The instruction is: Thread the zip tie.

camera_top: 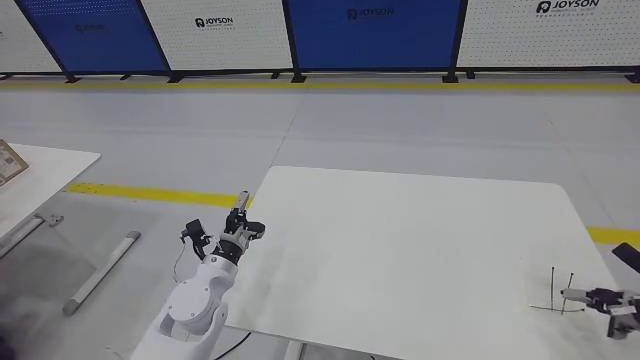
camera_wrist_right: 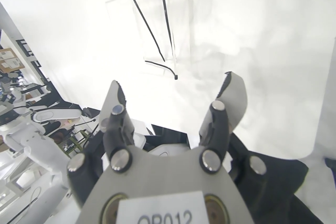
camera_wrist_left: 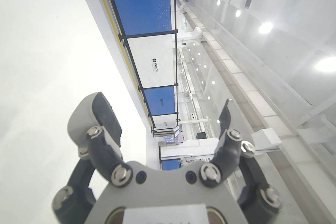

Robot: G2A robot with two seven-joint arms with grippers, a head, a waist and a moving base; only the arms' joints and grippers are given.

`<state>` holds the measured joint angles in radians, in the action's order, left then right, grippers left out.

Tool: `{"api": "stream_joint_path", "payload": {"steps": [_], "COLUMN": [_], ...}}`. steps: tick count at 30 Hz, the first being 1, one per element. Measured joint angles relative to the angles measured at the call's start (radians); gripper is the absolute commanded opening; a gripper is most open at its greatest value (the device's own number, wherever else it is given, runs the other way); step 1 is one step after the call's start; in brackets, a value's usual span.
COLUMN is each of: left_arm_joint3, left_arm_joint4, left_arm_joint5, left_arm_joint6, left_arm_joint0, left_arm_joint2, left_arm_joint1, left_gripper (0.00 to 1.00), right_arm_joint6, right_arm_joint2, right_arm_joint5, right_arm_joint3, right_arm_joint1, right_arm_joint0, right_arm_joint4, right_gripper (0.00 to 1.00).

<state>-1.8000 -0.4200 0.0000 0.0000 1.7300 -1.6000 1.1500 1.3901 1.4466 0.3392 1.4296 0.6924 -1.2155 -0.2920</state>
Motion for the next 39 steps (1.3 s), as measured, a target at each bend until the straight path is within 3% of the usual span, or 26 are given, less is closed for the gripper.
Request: {"api": "stream_joint_path", "payload": {"steps": [14, 22, 29, 32, 33, 39], "left_arm_joint3": [0.0, 0.0, 0.0, 0.0, 0.0, 0.0], "left_arm_joint4": [0.0, 0.0, 0.0, 0.0, 0.0, 0.0], "left_arm_joint5": [0.0, 0.0, 0.0, 0.0, 0.0, 0.0], "left_arm_joint6": [0.0, 0.0, 0.0, 0.0, 0.0, 0.0], "left_arm_joint0": [0.0, 0.0, 0.0, 0.0, 0.0, 0.0], "left_arm_joint2": [0.0, 0.0, 0.0, 0.0, 0.0, 0.0], "left_arm_joint1": [0.0, 0.0, 0.0, 0.0, 0.0, 0.0], "left_gripper": [1.0, 1.0, 1.0, 1.0, 1.0, 1.0], "right_arm_joint6": [0.0, 0.0, 0.0, 0.0, 0.0, 0.0], "right_arm_joint2": [-0.073, -0.104, -0.121, -0.125, -0.127, -0.133], "right_arm_joint5": [0.001, 0.001, 0.001, 0.001, 0.001, 0.001], "right_arm_joint3": [-0.056, -0.07, -0.074, -0.075, -0.075, -0.07], "right_arm_joint1": [-0.006, -0.008, -0.01, -0.011, -0.012, -0.015], "right_arm_joint0": [0.063, 0.087, 0.1, 0.102, 0.103, 0.106], "right_arm_joint4": [-0.01, -0.018, -0.021, -0.022, -0.022, -0.025], "right_gripper": [0.28, 0.2, 0.22, 0.16, 0.06, 0.0]}}
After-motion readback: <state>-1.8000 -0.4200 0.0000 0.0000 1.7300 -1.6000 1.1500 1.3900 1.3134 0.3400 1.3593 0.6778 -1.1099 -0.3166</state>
